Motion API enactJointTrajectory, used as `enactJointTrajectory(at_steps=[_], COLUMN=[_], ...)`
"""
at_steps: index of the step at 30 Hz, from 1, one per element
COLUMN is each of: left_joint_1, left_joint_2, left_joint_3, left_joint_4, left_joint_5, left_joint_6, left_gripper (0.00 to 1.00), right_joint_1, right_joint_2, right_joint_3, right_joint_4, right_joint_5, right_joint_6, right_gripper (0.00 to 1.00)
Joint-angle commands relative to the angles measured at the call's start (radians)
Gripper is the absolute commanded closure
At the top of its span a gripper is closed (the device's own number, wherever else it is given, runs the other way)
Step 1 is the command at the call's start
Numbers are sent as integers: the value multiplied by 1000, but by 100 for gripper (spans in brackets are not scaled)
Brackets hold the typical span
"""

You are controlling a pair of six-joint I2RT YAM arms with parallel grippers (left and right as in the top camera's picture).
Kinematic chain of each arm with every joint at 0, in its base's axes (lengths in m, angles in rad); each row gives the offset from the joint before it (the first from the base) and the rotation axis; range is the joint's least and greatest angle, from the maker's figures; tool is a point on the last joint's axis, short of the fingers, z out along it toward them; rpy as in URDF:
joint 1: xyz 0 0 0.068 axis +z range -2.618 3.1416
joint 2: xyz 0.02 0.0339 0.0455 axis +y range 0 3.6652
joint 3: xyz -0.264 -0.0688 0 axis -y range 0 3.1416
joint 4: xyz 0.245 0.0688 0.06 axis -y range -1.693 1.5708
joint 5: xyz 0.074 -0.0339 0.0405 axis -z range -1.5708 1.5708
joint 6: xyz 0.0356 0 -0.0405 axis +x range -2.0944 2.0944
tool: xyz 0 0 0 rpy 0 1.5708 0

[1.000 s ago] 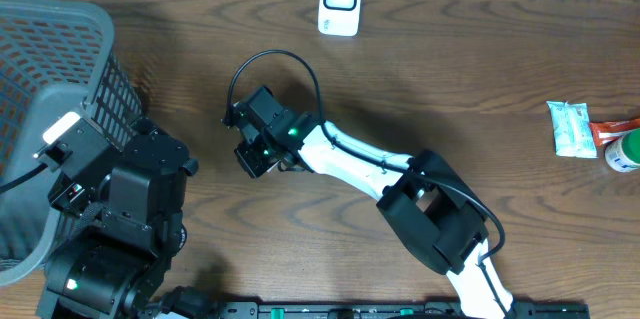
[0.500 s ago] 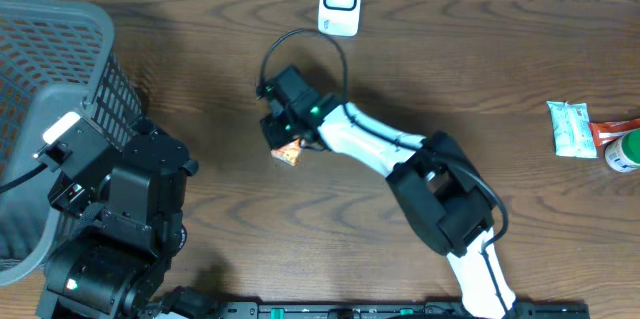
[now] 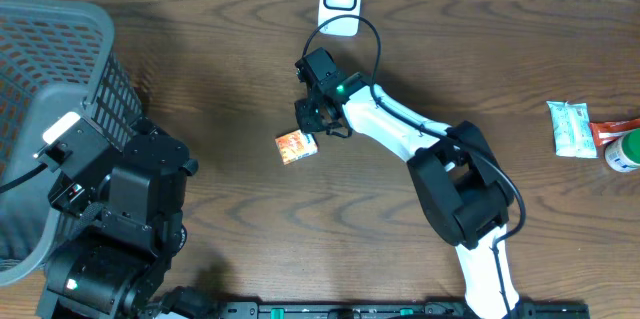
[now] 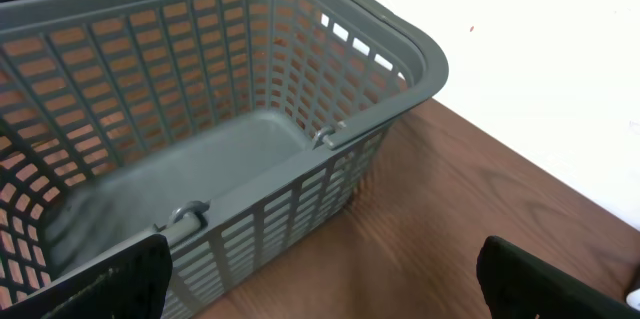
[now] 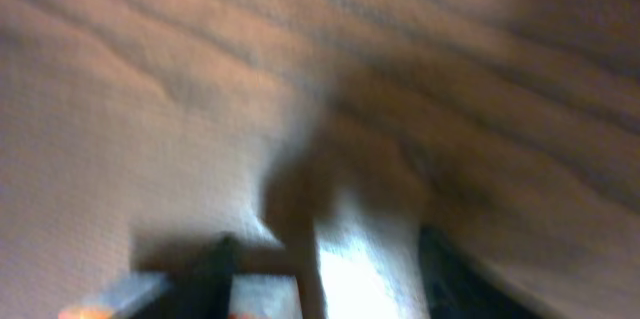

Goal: Scan the item barcode

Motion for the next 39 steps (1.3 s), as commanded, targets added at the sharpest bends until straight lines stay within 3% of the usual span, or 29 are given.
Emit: enactJointTrajectory(at_steps=[1, 4, 6, 12, 21, 39], left_joint_1=[5, 5, 5, 5, 5, 5], left_joint_2=[0, 0, 0, 0, 0, 0], left_joint_3=[15, 15, 15, 15, 15, 15], left_joint_4=[-3, -3, -3, -3, -3, -3], left_joint_5=[-9, -9, -9, -9, -9, -9], left_joint_6=[-5, -5, -5, -5, -5, -5], left_gripper=[2, 2, 2, 2, 2, 2], right_joint_1=[7, 27, 48, 123, 163, 163], right_joint_2=[-98, -126, -122, -63, -32, 81], right_joint_3=[51, 54, 54, 54, 54, 54], right_joint_4=[-46, -65, -87, -110, -88, -105], right_joint_5=[22, 21, 22, 67, 246, 126], right_joint_6=[-23, -51, -65, -146, -148, -117], right_gripper=[18, 3, 1, 1, 1, 3])
